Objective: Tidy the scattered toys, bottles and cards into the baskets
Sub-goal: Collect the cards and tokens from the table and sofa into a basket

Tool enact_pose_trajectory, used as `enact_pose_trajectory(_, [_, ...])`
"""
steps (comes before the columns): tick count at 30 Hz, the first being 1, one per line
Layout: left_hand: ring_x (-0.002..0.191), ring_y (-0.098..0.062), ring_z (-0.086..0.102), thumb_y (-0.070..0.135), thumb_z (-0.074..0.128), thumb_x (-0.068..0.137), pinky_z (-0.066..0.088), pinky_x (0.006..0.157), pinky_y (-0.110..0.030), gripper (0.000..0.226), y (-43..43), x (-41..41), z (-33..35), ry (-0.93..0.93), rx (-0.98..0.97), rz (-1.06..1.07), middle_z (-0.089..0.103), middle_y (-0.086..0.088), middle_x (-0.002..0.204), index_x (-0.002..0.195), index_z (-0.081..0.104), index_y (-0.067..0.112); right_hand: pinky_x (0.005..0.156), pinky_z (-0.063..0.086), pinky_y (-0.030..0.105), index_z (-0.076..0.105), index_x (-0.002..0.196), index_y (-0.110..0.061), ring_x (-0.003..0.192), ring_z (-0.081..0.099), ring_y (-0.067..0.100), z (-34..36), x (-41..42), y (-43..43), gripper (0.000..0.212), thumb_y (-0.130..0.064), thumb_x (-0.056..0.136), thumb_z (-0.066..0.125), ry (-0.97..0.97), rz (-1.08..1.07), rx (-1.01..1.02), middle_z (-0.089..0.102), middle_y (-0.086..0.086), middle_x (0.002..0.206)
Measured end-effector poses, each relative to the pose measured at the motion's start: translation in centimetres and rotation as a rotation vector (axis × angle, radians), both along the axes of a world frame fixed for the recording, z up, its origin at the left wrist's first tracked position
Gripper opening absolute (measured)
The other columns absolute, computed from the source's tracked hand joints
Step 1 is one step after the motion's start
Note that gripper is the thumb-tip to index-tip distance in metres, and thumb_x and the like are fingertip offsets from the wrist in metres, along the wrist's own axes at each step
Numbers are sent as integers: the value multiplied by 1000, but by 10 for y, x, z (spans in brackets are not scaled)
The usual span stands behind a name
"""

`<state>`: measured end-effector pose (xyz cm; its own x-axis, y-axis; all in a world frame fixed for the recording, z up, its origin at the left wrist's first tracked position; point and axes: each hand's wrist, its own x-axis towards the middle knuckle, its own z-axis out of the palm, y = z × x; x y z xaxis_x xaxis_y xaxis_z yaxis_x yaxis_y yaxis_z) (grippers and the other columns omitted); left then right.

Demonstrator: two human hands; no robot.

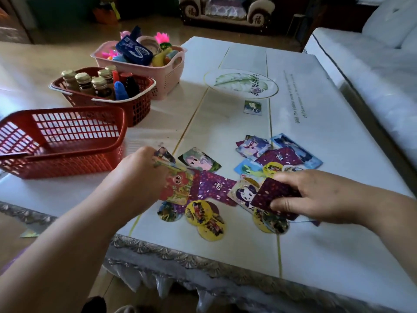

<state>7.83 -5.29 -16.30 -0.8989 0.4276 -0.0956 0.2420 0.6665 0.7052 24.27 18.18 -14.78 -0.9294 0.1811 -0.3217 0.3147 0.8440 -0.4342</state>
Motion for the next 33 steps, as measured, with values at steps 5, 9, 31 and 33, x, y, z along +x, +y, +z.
enact_pose_trajectory(5, [82, -37, 69, 12, 51, 93, 58, 72, -54, 14, 5, -2, -6, -34, 41, 0, 69, -18, 92, 102, 58, 5, 69, 51, 35, 56, 85, -19, 78, 60, 15, -4, -26, -23, 36, -54, 81, 64, 5, -207, 213, 60, -2, 82])
enact_pose_trajectory(9, [74, -26, 67, 11, 55, 89, 59, 67, -44, 9, 5, -2, -12, -6, -83, 0, 68, -10, 87, 98, 57, 9, 54, 33, 27, 51, 84, -15, 72, 48, 16, -9, -48, -50, 42, -52, 78, 69, -148, -109, 425, 44, -4, 75])
enact_pose_trajectory(31, [69, -17, 67, 29, 74, 84, 57, 53, -31, 29, -5, -5, -21, -53, -168, -83, 69, -3, 85, 100, 57, 10, 69, 56, 28, 67, 89, -11, 71, 70, 18, 3, -72, 3, 23, -20, 73, 82, 50, -432, -5, 73, 4, 81])
enact_pose_trajectory(33, [73, -13, 64, 39, 76, 80, 56, 58, -30, 37, -2, -2, -20, 39, -313, -143, 66, 2, 89, 102, 56, 16, 57, 52, 21, 69, 87, -13, 62, 69, 14, 6, -72, 8, 13, -18, 78, 77, 73, -460, -70, 73, 3, 75])
